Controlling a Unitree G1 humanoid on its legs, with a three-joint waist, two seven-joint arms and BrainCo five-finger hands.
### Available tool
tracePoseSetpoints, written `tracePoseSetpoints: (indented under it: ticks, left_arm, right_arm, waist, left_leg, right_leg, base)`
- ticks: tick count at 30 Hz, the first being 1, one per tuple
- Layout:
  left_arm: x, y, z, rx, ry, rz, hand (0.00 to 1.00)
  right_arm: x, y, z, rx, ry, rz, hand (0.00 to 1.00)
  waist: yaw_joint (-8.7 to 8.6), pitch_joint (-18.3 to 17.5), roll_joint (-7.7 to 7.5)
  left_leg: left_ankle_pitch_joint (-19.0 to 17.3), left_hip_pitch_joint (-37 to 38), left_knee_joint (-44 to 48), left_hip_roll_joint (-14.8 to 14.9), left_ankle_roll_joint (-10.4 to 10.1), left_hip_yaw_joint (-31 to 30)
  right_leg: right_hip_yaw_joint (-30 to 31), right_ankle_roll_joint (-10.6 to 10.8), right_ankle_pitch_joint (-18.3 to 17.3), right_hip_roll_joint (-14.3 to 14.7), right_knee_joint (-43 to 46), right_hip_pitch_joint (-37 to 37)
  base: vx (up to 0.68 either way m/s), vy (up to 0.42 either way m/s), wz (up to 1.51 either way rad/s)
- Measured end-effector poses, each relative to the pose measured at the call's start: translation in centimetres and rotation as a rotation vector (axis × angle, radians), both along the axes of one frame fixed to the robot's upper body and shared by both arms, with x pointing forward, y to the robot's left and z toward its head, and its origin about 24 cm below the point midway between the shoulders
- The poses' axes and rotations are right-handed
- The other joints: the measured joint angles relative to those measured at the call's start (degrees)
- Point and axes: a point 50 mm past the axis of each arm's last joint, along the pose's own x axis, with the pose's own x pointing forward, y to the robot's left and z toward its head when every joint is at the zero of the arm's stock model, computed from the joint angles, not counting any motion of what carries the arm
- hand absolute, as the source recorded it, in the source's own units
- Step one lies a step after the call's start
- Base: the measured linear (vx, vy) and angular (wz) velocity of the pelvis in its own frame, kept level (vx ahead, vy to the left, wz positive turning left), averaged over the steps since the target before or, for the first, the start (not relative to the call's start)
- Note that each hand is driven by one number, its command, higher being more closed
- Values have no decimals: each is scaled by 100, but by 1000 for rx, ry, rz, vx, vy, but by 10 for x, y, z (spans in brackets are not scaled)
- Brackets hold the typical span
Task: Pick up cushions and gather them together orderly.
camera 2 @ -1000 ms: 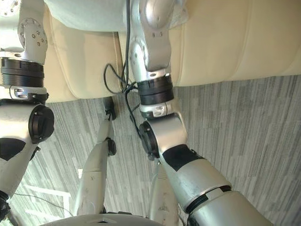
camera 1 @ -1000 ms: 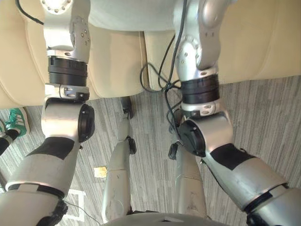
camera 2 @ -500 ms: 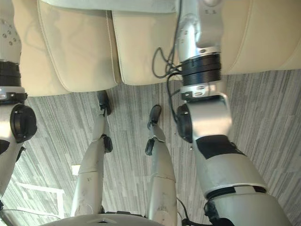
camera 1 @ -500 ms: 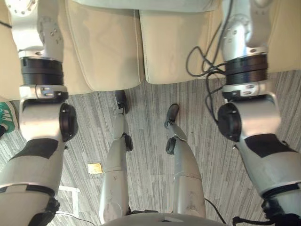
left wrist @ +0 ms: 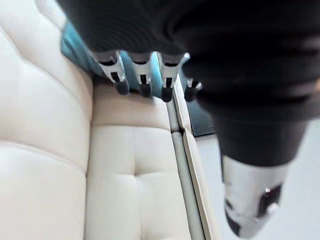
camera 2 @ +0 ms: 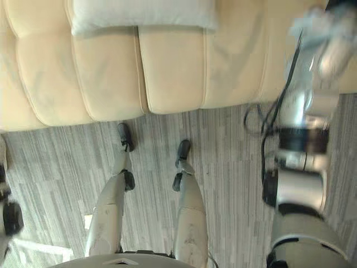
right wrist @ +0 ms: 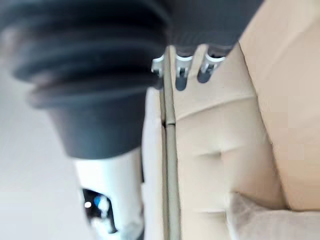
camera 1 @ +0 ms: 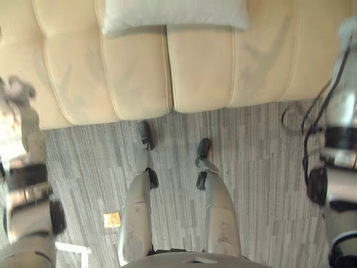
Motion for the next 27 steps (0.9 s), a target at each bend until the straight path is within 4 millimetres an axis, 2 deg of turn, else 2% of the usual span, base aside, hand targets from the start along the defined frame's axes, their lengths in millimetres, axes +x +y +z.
tracePoseSetpoints:
  ticks: [1, 2, 3, 6, 7, 8, 9, 10, 12, 13, 14, 15, 16, 19, 24, 27]
  left_arm:
    - [-7, -5, -23, -8, 57, -14, 0]
    - [-11, -8, -40, -21, 106, -27, 0]
    - [-18, -14, -73, -68, 201, -51, 0]
    - [-31, -45, -147, -176, 428, -165, 0]
    - [-32, -50, -157, -185, 471, -182, 0]
    - [-41, -64, -189, -224, 593, -217, 0]
    - [-49, -74, -212, -254, 686, -232, 0]
    - [-54, -80, -226, -279, 742, -236, 0]
    - [-81, -101, -275, -398, 946, -238, 0]
    - [-95, -107, -293, -436, 1040, -238, 0]
    - [-102, -110, -301, -450, 1084, -238, 0]
    - [-120, -115, -319, -490, 1187, -229, 0]
    - [-133, -118, -330, -520, 1253, -215, 0]
    - [-158, -120, -348, -587, 1374, -189, 0]
    - [-178, -117, -359, -578, 1500, -193, 0]
    - [-187, -116, -362, -589, 1534, -181, 0]
  right_arm:
    - [-4, -2, -32, -17, 91, -41, 0]
    - [-7, -1, -54, -28, 156, -56, 0]
    - [-9, 4, -92, -21, 267, -51, 0]
    - [-18, 33, -181, 75, 534, 38, 0]
    - [-20, 39, -194, 88, 579, 53, 0]
    - [-26, 57, -233, 144, 714, 103, 0]
    - [-34, 68, -263, 188, 822, 123, 0]
    - [-41, 72, -280, 218, 887, 130, 0]
    - [-72, 86, -339, 317, 1133, 134, 0]
    - [-88, 90, -360, 358, 1232, 132, 0]
    - [-96, 92, -370, 378, 1279, 135, 0]
    - [-114, 97, -392, 419, 1394, 142, 0]
    - [-123, 99, -403, 436, 1463, 143, 0]
    - [-135, 101, -419, 423, 1569, 137, 0]
    - [-145, 93, -430, 438, 1653, 93, 0]
    - [-140, 94, -430, 402, 1671, 101, 0]
  waist:
    - [-42, -7, -14]
    - [-62, -11, -23]
    - [-63, -43, -73]
    - [-59, -139, -166]
    - [-53, -182, -208]
    - [-38, -370, -331]
    - [-45, -521, -379]
    - [-44, -596, -397]
    - [-49, -943, -430]
    - [-59, -1100, -421]
    - [-63, -1155, -425]
    - [-62, -1311, -424]
    - [-71, -1446, -414]
    - [-57, -1577, -402]
    - [-89, -1793, -396]
    - [-53, -1805, -435]
  left_leg:
    - [-49, 172, 0, -52, 70, -72]
    - [-69, 307, -1, -79, 102, -91]
    - [-82, 557, 1, -98, 178, -86]
    - [-152, 1217, 2, -94, 265, -77]
    - [-172, 1324, 2, -87, 259, -54]
    - [-278, 1613, 7, -75, 241, 63]
    - [-367, 1820, 40, -56, 195, 90]
    - [-421, 1962, 49, -47, 183, 113]
    - [-641, 2459, 141, -8, 157, 233]
    - [-736, 2612, 199, 12, 139, 279]
    - [-776, 2712, 220, 24, 122, 311]
    - [-843, 2946, 217, 47, 102, 404]
    - [-891, 3059, 209, 68, 70, 477]
    - [-894, 3507, -16, 57, 42, 648]
    - [-1000, 3927, -51, -39, 43, 776]
    - [-1065, 4118, -51, -66, 48, 1025]
  right_leg:
    - [-25, 26, -106, -41, 56, 189]
    - [-58, 32, -173, -73, 84, 334]
    - [-73, 34, -244, -90, 88, 575]
    - [-121, 48, -346, -78, -34, 1285]
    - [-82, 42, -359, -68, -42, 1375]
    - [8, 40, -401, -30, -99, 1606]
    - [37, 39, -402, 28, -220, 1835]
    - [47, 38, -409, 42, -303, 2002]
    - [154, 38, -410, 110, -584, 2549]
    - [184, 42, -393, 125, -693, 2749]
    - [209, 44, -371, 136, -747, 2865]
    - [306, 52, -331, 170, -885, 3090]
    - [351, 53, -268, 195, -1003, 3207]
    - [525, 69, -177, 247, -1257, 3552]
    - [739, 97, -53, 199, -1550, 4003]
    - [1049, 108, 53, 197, -1607, 4030]
  base:
    - [95, -124, 51]
    - [112, -123, 31]
    - [129, -148, 17]
    - [90, -114, 1]
    - [94, -120, -28]
    - [75, -90, -35]
    - [96, -113, -35]
    - [93, -100, -26]
    - [98, -87, -30]
    - [72, -36, -27]
    - [98, -33, -31]
    - [74, -15, -36]
    - [62, -9, -37]
    - [37, 15, -32]
    - [3, 48, -19]
    - [-27, 42, -42]
